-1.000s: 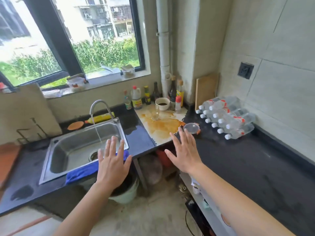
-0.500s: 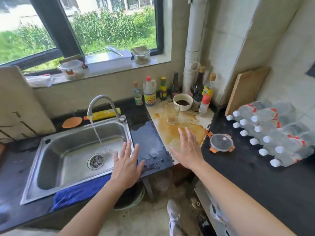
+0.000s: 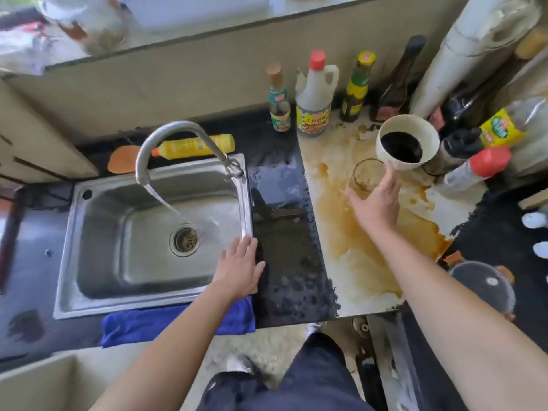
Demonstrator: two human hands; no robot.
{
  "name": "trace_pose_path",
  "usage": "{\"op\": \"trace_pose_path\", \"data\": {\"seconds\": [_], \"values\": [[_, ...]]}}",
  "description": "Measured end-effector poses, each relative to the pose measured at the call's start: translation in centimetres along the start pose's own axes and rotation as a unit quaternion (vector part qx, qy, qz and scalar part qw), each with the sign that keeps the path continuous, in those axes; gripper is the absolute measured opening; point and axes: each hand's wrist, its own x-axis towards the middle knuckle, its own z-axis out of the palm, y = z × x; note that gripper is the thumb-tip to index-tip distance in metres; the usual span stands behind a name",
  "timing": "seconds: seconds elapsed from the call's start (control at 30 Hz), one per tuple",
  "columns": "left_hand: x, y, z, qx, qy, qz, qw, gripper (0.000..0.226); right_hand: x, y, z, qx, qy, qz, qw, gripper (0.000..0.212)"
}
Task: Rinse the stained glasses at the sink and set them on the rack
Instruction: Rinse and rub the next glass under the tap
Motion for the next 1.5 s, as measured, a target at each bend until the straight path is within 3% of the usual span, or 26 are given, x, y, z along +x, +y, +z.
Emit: {"op": "trace_pose_path", "data": {"seconds": [0.13,0.4,0.77,1.2,1.5], "values": [[0.8,-2.9,-0.6,0.017,-0.004,0.008,1.0,0.065,0.0,-2.3,1.0,-0.019,0.019,-0.027,0.999,0.082],[1.5,-13.9,-4.9,-0.023,0.086,0.022,0.996,0.07,-8.8,-13.6,8.0,0.024,-0.005,-0.071,0.997,0.087],[-0.3,-28.2,-7.4,-0.044,0.138,0.047,0.988,0.075,-18.6,-25.9,19.6,0.012,-0.135,-0.097,0.986,0.091],[-1.9,-28.7,-5.8,-0.087,0.12,0.025,0.989,0.075,-18.6,-27.4,20.7,-0.006,-0.132,-0.136,0.982,0.09],[-1.7,-27.8,-5.9,-0.168,0.133,0.064,0.975,0.083,-18.6,-27.4,21.6,0.178,-0.188,-0.02,0.966,0.088]]}}
